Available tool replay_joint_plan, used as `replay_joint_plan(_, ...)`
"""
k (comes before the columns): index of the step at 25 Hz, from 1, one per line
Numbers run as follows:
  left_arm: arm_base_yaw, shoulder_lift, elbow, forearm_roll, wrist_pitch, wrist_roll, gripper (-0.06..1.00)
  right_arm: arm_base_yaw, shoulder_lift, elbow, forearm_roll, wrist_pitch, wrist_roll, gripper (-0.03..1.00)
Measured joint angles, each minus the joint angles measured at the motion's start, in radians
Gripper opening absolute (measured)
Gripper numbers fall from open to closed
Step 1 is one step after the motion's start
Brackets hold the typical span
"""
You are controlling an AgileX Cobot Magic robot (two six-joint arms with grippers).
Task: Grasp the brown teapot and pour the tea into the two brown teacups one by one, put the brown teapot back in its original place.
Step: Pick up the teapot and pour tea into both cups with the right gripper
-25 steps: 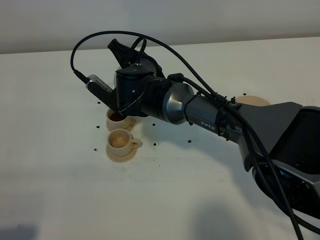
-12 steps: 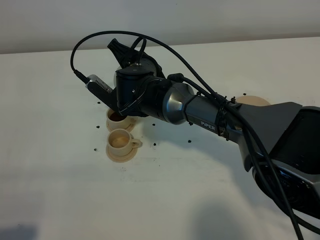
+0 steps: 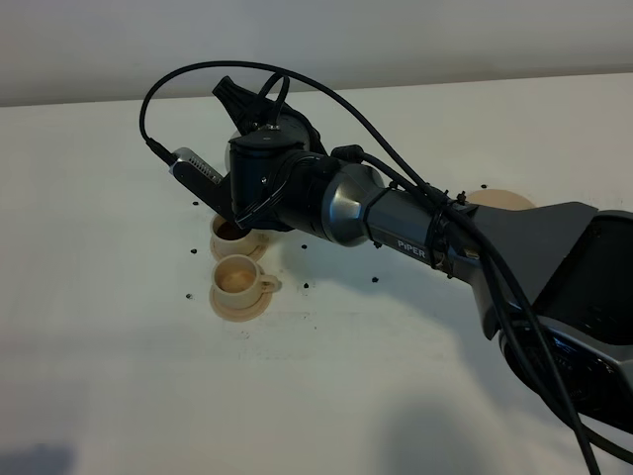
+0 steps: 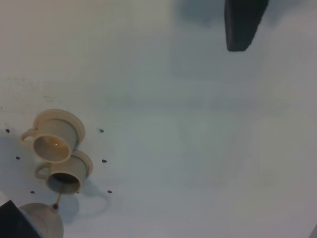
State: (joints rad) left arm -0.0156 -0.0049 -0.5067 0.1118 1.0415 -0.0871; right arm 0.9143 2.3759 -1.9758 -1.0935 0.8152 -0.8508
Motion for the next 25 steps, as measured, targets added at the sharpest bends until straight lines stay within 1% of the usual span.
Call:
replay_joint_plan(16, 0.0, 0.0, 0.0, 0.0, 0.0, 0.0, 0.61, 0.0, 0.0, 0.0, 0.0, 0.0, 0.0, 0.13)
replay_joint_plan(25, 0.0, 0.0, 0.0, 0.0, 0.0, 0.0, 0.61, 0.0, 0.0, 0.0, 0.052, 0.0, 0.005, 0.13)
